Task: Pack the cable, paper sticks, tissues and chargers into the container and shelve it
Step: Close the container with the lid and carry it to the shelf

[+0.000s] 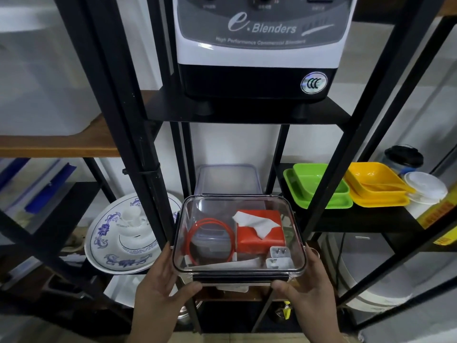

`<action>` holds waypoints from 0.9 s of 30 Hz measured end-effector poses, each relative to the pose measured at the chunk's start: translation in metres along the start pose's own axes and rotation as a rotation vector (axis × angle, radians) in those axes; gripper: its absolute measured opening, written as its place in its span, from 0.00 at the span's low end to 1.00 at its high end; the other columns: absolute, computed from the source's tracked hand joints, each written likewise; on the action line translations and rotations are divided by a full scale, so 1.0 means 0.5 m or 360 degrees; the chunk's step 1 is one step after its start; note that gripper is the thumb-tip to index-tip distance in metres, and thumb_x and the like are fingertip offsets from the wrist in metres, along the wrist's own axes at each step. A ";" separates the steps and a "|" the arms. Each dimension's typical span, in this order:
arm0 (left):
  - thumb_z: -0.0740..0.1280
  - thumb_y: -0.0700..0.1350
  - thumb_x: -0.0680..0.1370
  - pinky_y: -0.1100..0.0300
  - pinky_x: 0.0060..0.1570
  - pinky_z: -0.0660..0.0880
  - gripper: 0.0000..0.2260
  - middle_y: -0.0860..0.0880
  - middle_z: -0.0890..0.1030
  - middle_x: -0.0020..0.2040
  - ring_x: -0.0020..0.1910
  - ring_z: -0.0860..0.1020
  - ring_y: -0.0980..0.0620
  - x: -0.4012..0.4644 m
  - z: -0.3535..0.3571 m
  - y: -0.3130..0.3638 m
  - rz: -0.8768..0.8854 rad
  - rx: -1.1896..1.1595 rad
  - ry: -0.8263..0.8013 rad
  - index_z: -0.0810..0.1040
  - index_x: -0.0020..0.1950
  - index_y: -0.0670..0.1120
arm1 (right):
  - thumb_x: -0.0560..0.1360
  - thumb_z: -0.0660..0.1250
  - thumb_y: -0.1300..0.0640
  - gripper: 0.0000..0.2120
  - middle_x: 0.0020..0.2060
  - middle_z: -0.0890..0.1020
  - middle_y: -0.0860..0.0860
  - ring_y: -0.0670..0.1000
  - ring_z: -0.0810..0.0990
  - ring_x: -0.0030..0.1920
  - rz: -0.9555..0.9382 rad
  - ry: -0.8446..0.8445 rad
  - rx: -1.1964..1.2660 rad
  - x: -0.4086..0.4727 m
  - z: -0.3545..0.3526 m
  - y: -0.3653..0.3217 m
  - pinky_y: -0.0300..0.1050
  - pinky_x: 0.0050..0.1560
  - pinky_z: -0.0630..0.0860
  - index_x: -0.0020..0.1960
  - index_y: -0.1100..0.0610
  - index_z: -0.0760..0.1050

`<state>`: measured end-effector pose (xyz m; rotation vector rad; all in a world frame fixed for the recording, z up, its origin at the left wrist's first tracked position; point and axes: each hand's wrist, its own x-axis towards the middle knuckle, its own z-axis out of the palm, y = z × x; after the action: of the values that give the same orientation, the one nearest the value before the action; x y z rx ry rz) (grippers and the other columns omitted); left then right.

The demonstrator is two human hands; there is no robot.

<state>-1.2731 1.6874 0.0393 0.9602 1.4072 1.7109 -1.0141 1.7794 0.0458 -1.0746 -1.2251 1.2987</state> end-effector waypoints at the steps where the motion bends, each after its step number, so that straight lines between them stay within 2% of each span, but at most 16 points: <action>1: 0.78 0.32 0.56 0.63 0.56 0.78 0.42 0.53 0.82 0.64 0.64 0.79 0.54 0.002 0.004 -0.003 -0.0025 -0.0029 0.0075 0.76 0.68 0.56 | 0.51 0.84 0.57 0.51 0.63 0.80 0.51 0.55 0.78 0.64 -0.0010 0.0012 -0.0015 0.001 0.003 -0.001 0.65 0.65 0.73 0.72 0.54 0.68; 4: 0.78 0.32 0.54 0.63 0.53 0.80 0.39 0.53 0.85 0.59 0.60 0.81 0.54 0.010 0.015 -0.007 -0.0071 -0.0091 0.0245 0.79 0.63 0.54 | 0.50 0.84 0.53 0.49 0.61 0.82 0.50 0.53 0.79 0.64 -0.0007 0.0081 -0.0002 0.001 0.015 -0.001 0.64 0.64 0.74 0.68 0.52 0.70; 8: 0.77 0.28 0.57 0.51 0.55 0.79 0.32 0.50 0.86 0.55 0.57 0.83 0.52 0.015 0.035 -0.008 0.0016 -0.0088 0.0426 0.83 0.56 0.53 | 0.49 0.83 0.53 0.40 0.57 0.84 0.50 0.53 0.81 0.60 0.0023 0.0173 -0.0058 0.005 0.033 -0.004 0.63 0.61 0.76 0.59 0.53 0.74; 11: 0.75 0.23 0.60 0.46 0.56 0.78 0.30 0.49 0.86 0.54 0.57 0.83 0.50 0.024 0.042 -0.013 0.0032 -0.0126 0.0510 0.84 0.54 0.51 | 0.51 0.82 0.53 0.36 0.55 0.84 0.50 0.51 0.81 0.58 -0.0005 0.0254 -0.0209 0.007 0.043 -0.013 0.57 0.61 0.78 0.58 0.54 0.75; 13: 0.76 0.24 0.60 0.49 0.58 0.77 0.29 0.48 0.86 0.55 0.59 0.82 0.49 0.029 0.047 -0.013 0.0043 -0.0145 0.0534 0.83 0.55 0.49 | 0.52 0.81 0.49 0.35 0.55 0.83 0.49 0.51 0.81 0.57 -0.0050 0.0317 -0.0317 0.008 0.047 -0.018 0.50 0.57 0.78 0.58 0.53 0.76; 15: 0.76 0.24 0.61 0.57 0.58 0.78 0.29 0.51 0.86 0.55 0.59 0.82 0.53 0.031 0.054 -0.010 0.0043 -0.0073 0.0551 0.83 0.57 0.49 | 0.53 0.79 0.45 0.36 0.53 0.80 0.49 0.50 0.80 0.53 -0.0083 0.0386 -0.0434 0.009 0.052 -0.023 0.38 0.49 0.76 0.60 0.52 0.77; 17: 0.77 0.27 0.63 0.64 0.57 0.77 0.29 0.55 0.86 0.55 0.57 0.82 0.57 0.032 0.063 -0.009 0.0030 0.0014 0.0591 0.83 0.58 0.51 | 0.56 0.81 0.48 0.36 0.46 0.78 0.52 0.51 0.78 0.44 -0.0112 0.0432 -0.0514 0.014 0.057 -0.021 0.28 0.41 0.73 0.62 0.51 0.77; 19: 0.79 0.30 0.64 0.70 0.54 0.77 0.29 0.56 0.86 0.54 0.55 0.83 0.58 0.035 0.072 -0.006 0.0002 0.0052 0.0659 0.83 0.60 0.52 | 0.60 0.82 0.56 0.34 0.40 0.76 0.55 0.50 0.75 0.37 -0.0122 0.0433 -0.0532 0.020 0.062 -0.018 0.27 0.38 0.72 0.65 0.50 0.77; 21: 0.80 0.31 0.64 0.72 0.47 0.78 0.28 0.53 0.86 0.51 0.51 0.83 0.60 0.037 0.078 -0.002 -0.0012 0.0058 0.0725 0.83 0.60 0.52 | 0.63 0.81 0.61 0.34 0.37 0.76 0.55 0.49 0.76 0.34 -0.0101 0.0415 -0.0448 0.022 0.066 -0.016 0.30 0.39 0.75 0.66 0.49 0.76; 24: 0.80 0.32 0.64 0.73 0.43 0.78 0.27 0.51 0.84 0.48 0.44 0.82 0.62 0.040 0.090 0.004 0.0038 0.0144 0.0754 0.83 0.60 0.51 | 0.66 0.78 0.67 0.30 0.39 0.79 0.56 0.47 0.80 0.35 -0.0055 0.0400 -0.0220 0.025 0.069 -0.019 0.32 0.40 0.78 0.66 0.54 0.74; 27: 0.77 0.29 0.66 0.71 0.44 0.79 0.27 0.53 0.82 0.41 0.39 0.81 0.60 0.043 0.105 0.008 0.0003 0.0034 0.0750 0.81 0.61 0.49 | 0.69 0.73 0.73 0.25 0.44 0.81 0.62 0.47 0.82 0.38 0.0034 0.0363 0.0058 0.023 0.071 -0.023 0.33 0.42 0.79 0.63 0.61 0.70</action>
<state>-1.2371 1.7295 0.0524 0.5859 1.7179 2.0125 -1.0492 1.7873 0.0609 -1.1771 -1.0182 1.1745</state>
